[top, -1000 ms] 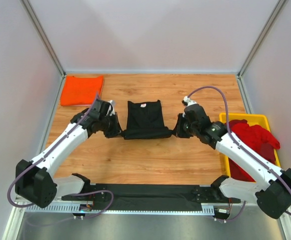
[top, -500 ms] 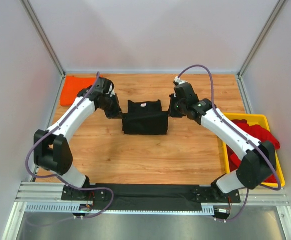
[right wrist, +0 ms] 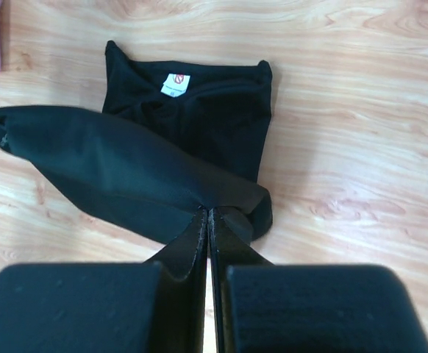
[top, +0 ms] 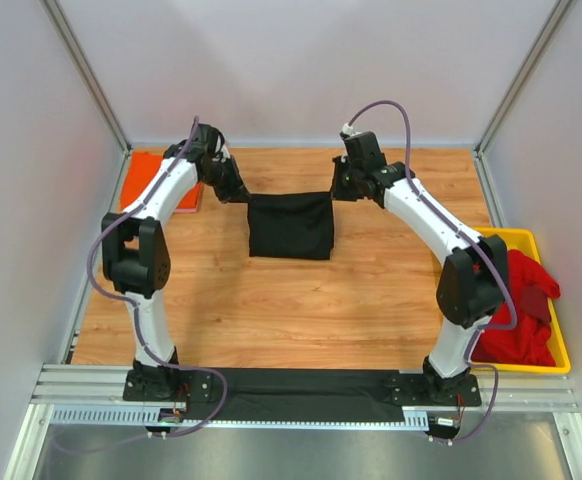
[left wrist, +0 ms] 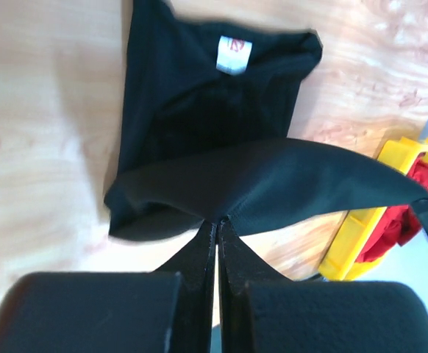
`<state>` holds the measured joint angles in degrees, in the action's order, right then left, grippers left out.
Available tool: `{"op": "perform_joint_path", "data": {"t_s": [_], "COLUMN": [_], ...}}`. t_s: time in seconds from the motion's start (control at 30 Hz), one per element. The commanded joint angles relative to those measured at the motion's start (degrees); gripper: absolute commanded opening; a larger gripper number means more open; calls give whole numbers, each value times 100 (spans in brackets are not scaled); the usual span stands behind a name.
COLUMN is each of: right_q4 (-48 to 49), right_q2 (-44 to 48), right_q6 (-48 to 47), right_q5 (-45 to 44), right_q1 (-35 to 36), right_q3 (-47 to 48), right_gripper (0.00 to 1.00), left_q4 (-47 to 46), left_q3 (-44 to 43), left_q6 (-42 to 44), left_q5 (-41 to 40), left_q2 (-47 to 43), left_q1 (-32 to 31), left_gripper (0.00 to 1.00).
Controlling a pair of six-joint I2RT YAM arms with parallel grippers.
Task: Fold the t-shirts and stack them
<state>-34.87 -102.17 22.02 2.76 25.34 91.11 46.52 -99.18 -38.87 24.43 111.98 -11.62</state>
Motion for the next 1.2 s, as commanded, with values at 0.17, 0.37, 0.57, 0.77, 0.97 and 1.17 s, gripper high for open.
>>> {"op": "perform_joint_path", "data": {"t_s": [0.17, 0.37, 0.57, 0.77, 0.97, 1.17], "right_q4": [525, 640, 95, 139, 287, 753], "right_q2": [-1250, -2367, -2897, -2116, -1693, -1455], "right_q6": [-58, 22, -294, -558, -603, -488], "right_q5": [101, 635, 998, 1428, 1648, 1982], "right_q1": [-266, -714, -970, -970, -979, -970], "right_q3": [916, 2172, 2834, 1701, 620, -277], "right_gripper": [0, 10, 30, 36, 36, 36], "left_q4": [-275, -1337, -1708, -1971, -1552, -1320], "left_q3": [-1787, -2492, -2327, -1133, -1716, -2422], "left_q6": [231, -365, -209, 678, 1434, 1646], "left_q5": [615, 1081, 1090, 880, 678, 502], "left_q2": [1641, 2529, 2425, 1608, 2079, 2784], "left_q1": [212, 581, 810, 442, 212, 256], "left_gripper": [7, 29, 36, 36, 38, 37]}}
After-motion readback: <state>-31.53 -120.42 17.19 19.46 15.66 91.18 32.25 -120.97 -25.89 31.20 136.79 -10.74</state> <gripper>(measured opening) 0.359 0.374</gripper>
